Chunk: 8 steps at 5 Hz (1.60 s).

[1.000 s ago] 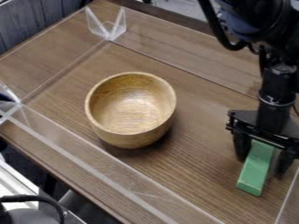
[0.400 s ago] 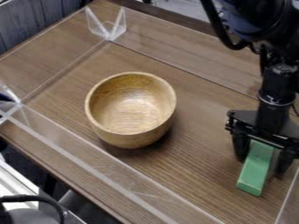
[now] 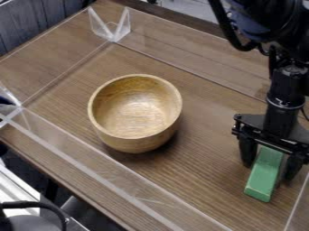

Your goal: Put the green block in the brown bowl

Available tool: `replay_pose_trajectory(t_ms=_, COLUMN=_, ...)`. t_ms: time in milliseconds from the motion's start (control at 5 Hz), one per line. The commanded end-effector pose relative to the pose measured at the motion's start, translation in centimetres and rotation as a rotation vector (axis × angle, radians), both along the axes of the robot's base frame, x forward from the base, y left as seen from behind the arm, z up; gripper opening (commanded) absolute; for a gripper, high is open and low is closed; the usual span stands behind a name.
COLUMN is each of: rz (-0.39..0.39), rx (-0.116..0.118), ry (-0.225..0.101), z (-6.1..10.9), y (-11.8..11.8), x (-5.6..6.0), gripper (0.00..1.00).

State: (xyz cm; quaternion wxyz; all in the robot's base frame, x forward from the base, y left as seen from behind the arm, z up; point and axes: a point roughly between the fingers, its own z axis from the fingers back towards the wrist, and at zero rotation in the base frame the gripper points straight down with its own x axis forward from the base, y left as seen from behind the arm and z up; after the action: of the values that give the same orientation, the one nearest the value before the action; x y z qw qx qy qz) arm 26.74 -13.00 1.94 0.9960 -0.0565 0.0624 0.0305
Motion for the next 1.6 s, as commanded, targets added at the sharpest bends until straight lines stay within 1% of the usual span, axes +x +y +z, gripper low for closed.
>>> replay_pose_trajectory(t_ms=0, rz=0.012, rx=-0.001, ry=0.007, z=0.1, y=0.2, x=0.0, gripper=1.0)
replay_pose_trajectory(t_ms=600, rz=0.025, rx=0.001, ry=0.035, z=0.2, y=0.3, x=-0.3, gripper=1.0)
replay_pose_trajectory(t_ms=800, rz=0.026, rx=-0.002, ry=0.036, z=0.2, y=0.4, x=-0.3, gripper=0.0)
replay_pose_trajectory(t_ms=1000, rz=0.016, rx=-0.015, ry=0.022, z=1.7, y=1.0, x=-0.4, gripper=0.0)
replay_pose_trajectory(t_ms=1200, rz=0.01, rx=-0.028, ry=-0.038, z=5.2, y=1.9, x=-0.4, gripper=0.0)
replay_pose_trajectory(t_ms=1400, rz=0.028, rx=-0.034, ry=-0.091, z=9.2, y=3.8, x=0.0, gripper=0.0)
